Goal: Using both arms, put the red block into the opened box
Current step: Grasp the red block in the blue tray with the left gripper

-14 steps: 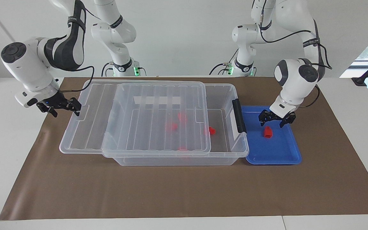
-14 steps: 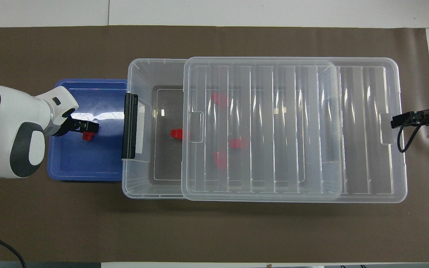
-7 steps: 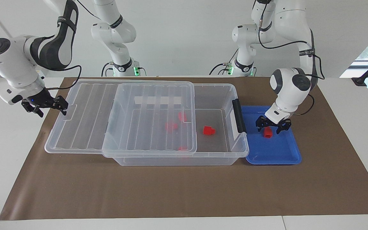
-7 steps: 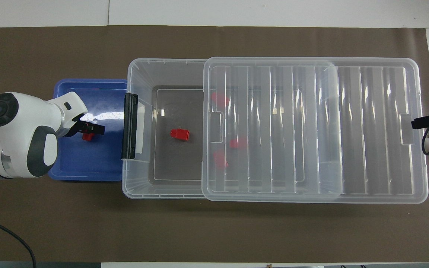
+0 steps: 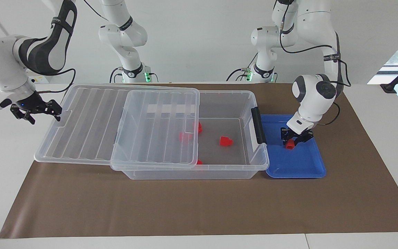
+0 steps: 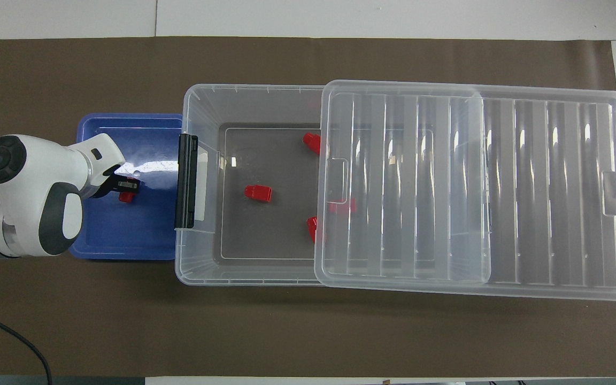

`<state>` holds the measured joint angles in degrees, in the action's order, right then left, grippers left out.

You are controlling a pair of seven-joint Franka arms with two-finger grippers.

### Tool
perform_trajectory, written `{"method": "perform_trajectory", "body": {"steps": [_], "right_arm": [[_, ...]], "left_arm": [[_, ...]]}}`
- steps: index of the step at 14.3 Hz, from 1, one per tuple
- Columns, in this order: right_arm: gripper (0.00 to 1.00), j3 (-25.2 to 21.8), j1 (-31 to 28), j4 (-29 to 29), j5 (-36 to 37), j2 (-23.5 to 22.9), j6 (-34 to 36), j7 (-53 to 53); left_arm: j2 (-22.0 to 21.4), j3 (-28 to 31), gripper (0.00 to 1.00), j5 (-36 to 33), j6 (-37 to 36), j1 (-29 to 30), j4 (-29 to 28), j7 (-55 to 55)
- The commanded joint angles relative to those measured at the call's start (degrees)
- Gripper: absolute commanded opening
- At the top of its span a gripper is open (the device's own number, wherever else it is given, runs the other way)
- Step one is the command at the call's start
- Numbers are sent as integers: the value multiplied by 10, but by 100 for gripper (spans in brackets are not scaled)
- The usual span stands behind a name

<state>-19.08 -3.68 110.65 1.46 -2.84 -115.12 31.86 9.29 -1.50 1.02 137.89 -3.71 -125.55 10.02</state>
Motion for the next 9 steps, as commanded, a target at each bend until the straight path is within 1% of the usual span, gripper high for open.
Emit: {"method": "perform_trajectory", "body": {"steps": [1, 3, 5, 6, 9], "right_arm": [[100, -1, -4, 6, 3, 4, -11, 15], [100, -1, -4, 6, 3, 3, -11, 15], [100, 0, -4, 3, 3, 3, -6, 14], [100, 3, -4, -7, -1, -1, 0, 12], [100, 15, -1, -40, -5, -12, 29, 6]], "left_arm": [[-6, 2, 0, 4, 16, 0, -17, 6], [-17, 1, 0, 3, -3, -6, -12, -1], [-52, 1, 0, 3, -56, -10, 2, -2], [-71, 1, 0, 3, -97, -13, 19, -3], [-106, -1, 0, 3, -221, -23, 99, -3]]}}
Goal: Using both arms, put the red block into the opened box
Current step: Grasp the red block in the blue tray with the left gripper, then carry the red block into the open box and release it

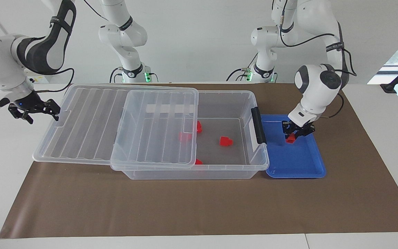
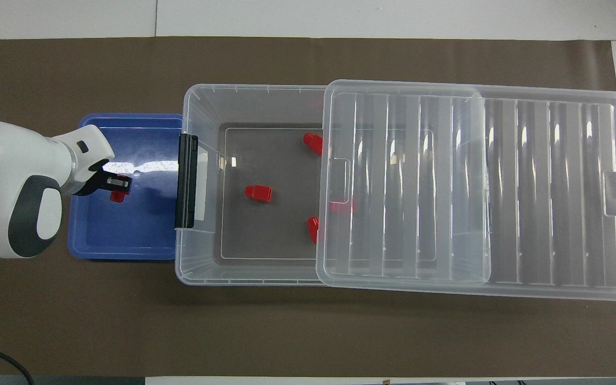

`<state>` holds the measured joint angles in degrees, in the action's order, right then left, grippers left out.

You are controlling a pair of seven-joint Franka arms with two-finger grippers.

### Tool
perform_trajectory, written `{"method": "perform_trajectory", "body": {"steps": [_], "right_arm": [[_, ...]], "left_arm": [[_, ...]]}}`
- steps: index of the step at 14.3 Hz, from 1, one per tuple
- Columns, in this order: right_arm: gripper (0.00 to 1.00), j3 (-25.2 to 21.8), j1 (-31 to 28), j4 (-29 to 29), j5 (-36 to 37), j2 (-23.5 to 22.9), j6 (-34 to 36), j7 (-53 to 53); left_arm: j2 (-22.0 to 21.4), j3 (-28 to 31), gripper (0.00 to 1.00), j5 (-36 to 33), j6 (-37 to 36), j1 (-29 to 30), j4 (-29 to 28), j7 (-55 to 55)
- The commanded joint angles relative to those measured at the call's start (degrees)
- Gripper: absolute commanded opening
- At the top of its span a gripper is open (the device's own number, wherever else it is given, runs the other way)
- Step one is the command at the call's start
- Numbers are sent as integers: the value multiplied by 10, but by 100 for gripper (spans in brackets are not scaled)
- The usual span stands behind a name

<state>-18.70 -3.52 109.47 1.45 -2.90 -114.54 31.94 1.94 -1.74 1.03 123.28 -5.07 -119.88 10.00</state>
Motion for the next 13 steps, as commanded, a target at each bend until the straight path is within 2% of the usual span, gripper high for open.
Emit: {"method": "perform_trajectory", "body": {"steps": [1, 3, 5, 8, 10, 13], "right_arm": [[100, 17, -3, -43, -5, -15, 38, -2], [100, 37, -3, -79, -5, -19, 79, -33], [100, 66, -3, -126, -6, -19, 148, -79], [100, 127, 1, -168, -6, -12, 231, -189], [100, 159, 2, -175, -6, -3, 262, -243], [100, 202, 3, -175, -5, 9, 270, -315]], "left_arm": [[-41, -5, 0, 3, -110, -19, 67, -4], [-46, -17, 0, 3, -176, -34, 120, -50], [-44, -50, 0, 1, -203, -58, 146, -129], [-49, -74, 0, -3, -173, -124, 136, -278], [-35, -75, 0, -3, -122, -164, 126, -326], [-4, -75, 0, -3, -53, -190, 84, -352]]}}
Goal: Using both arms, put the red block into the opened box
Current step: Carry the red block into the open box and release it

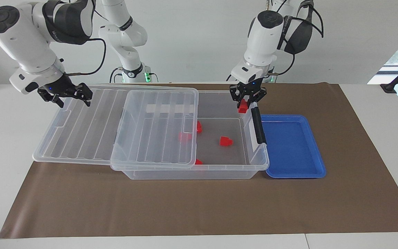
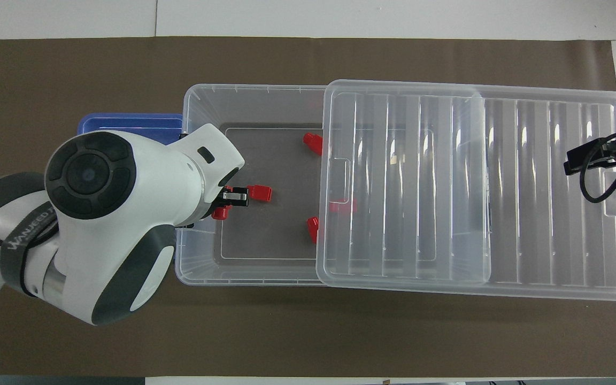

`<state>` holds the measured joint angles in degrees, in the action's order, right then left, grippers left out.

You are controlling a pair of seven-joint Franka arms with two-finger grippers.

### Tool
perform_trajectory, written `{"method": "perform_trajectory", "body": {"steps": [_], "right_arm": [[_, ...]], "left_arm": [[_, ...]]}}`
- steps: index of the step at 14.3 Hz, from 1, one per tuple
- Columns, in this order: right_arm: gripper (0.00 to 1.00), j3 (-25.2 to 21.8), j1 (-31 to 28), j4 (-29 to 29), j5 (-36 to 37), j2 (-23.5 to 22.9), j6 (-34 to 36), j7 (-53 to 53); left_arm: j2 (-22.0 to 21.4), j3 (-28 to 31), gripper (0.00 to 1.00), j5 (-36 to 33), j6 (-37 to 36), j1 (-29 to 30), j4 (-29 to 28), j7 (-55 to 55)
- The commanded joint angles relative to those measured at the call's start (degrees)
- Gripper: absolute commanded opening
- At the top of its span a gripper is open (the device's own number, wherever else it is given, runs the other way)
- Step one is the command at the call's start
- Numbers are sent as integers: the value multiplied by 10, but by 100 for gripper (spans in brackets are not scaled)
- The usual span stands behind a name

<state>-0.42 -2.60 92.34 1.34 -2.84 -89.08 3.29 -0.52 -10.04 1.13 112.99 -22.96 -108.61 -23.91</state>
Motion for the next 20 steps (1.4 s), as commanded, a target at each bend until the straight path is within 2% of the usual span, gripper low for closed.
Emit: {"method": "perform_trajectory", "body": {"steps": [1, 7, 14, 15, 16, 17, 18, 19, 20], "right_arm": [[100, 19, -7, 0, -4, 12, 34, -29], [100, 18, -7, -1, -4, 16, 40, -30], [100, 26, -7, -1, 4, 16, 36, -29], [100, 23, -7, -1, 4, 16, 36, -29], [100, 19, -7, -2, 5, 13, 36, -27], [100, 17, -7, -4, 5, 12, 35, -27], [100, 11, -7, -4, 5, 12, 28, -24], [95, 11, -7, -5, 5, 11, 16, -23], [76, 10, -7, -5, 6, 11, 16, -19]], "left_arm": [[24, 8, 0, -4, 82, -12, -54, -12], [71, 8, 0, -4, 209, -9, -142, -11], [98, 8, 1, -4, 236, -26, -150, -12], [98, 8, 28, -4, 235, -27, -150, -9], [98, 7, 31, -4, 232, -27, -150, -6], [98, 7, 54, -4, 233, -31, -148, -5], [97, 7, 89, -4, 234, -34, -145, -5], [91, 8, 100, -4, 228, -34, -143, -11], [78, 7, 100, -4, 217, -33, -143, -12]]}}
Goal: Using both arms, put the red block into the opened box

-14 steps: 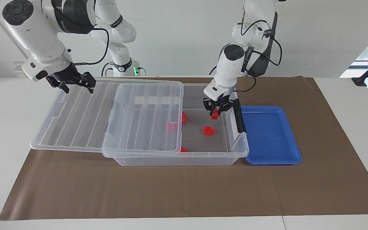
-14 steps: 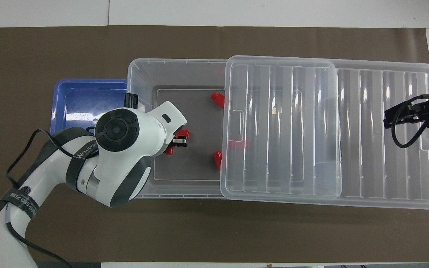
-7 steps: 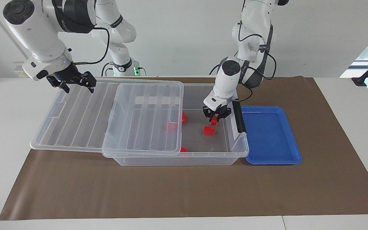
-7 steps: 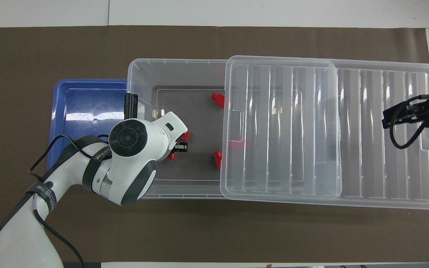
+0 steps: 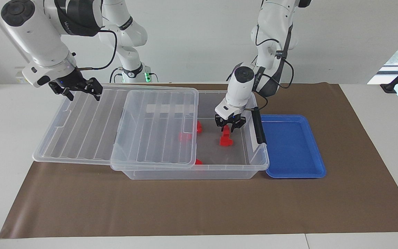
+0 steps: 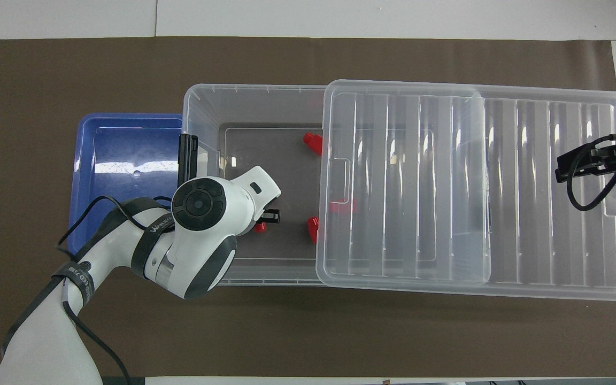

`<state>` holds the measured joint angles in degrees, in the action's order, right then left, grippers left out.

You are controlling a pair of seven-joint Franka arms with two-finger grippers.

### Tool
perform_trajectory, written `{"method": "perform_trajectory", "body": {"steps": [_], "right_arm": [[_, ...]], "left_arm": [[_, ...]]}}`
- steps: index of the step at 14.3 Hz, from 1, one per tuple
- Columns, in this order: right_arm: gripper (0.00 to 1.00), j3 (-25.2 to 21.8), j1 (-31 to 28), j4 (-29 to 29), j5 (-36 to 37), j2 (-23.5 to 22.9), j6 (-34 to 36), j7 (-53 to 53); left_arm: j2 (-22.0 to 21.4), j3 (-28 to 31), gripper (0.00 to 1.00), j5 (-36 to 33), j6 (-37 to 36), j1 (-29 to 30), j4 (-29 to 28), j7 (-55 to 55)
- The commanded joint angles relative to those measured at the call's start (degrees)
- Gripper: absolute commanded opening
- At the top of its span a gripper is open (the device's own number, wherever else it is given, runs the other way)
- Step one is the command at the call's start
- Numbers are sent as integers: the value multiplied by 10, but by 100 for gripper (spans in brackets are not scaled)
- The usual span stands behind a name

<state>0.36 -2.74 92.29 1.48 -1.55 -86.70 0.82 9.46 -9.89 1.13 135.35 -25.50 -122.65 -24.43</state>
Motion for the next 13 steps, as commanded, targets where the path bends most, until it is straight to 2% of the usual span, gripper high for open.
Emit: {"method": "perform_trajectory", "body": {"steps": [1, 2, 3, 6, 8, 10, 13], "right_arm": [[42, 0, -7, -4, 5, -2, -8, 16], [4, -10, -7, -4, 5, -2, -9, 29], [0, -18, -7, -4, 5, -2, -9, 37], [0, -76, -9, 1, 14, -2, -41, 78], [0, -115, -8, 16, 16, 0, -72, 137], [0, -153, -9, 41, 23, 0, -113, 173], [0, -185, -10, 91, 23, -4, -177, 189]], "left_arm": [[-35, 6, 100, -4, -27, -8, 2, -7], [-45, 7, 100, -4, -45, -8, 9, -7], [-58, 7, 100, -4, -67, -8, 20, -8], [-97, 9, 100, -3, -151, -2, 60, -7], [-150, 18, 100, -3, -194, 6, 63, -3], [-181, 20, 100, -3, -245, 44, 65, 3], [-176, 21, 100, -3, -258, 108, 97, 66]]}}
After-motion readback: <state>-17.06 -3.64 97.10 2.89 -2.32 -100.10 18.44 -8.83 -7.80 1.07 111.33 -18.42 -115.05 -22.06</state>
